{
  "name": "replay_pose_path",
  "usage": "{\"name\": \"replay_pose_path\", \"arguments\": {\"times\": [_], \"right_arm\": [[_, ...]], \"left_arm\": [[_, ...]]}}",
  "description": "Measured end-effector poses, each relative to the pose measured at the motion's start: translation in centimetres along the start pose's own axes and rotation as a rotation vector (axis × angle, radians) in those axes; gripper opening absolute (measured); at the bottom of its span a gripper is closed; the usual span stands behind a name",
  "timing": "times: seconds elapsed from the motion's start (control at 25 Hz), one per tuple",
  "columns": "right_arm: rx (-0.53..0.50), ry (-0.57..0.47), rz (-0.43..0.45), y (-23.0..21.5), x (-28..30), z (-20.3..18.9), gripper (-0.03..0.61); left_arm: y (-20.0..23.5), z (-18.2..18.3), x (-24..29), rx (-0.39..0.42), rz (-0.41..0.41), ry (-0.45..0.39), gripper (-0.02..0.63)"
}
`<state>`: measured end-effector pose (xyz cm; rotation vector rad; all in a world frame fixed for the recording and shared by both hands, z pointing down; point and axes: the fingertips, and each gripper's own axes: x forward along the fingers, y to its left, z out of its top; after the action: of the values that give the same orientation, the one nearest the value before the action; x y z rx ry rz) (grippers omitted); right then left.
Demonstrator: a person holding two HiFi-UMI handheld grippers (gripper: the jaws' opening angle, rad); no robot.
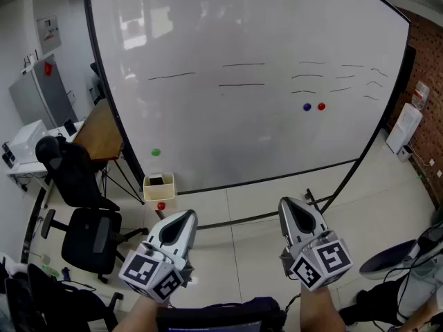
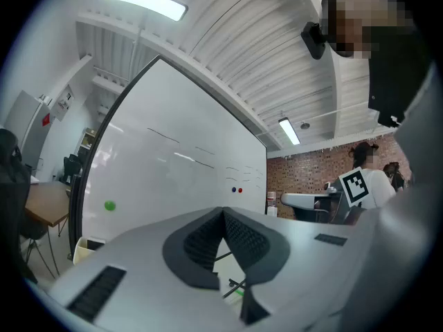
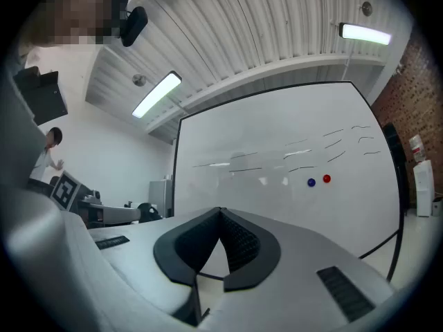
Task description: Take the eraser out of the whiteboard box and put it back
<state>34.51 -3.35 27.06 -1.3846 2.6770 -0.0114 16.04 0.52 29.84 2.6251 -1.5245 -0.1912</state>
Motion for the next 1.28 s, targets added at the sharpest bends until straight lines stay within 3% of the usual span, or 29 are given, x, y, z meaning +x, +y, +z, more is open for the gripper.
{"name": "replay_pose_path", "arguments": {"times": [0.44,0.84,1.28], "right_arm": [[-0.013,0.026,0.077,3.8,6.0,-1.2,0.012],[-0.031,0.017,0.189,2.4,13.2,-1.5,0.012],[0.033,0.017,0.253,0.6,19.1,-2.6,0.012]], "left_arm": [[5.4,0.0,0.1,-0.012,0.010,0.009,0.034],[9.9,1.2,4.4,0.034,0.093,0.006,0.034],[14.3,2.3,8.0,0.046,0.165,0.024,0.035]]}}
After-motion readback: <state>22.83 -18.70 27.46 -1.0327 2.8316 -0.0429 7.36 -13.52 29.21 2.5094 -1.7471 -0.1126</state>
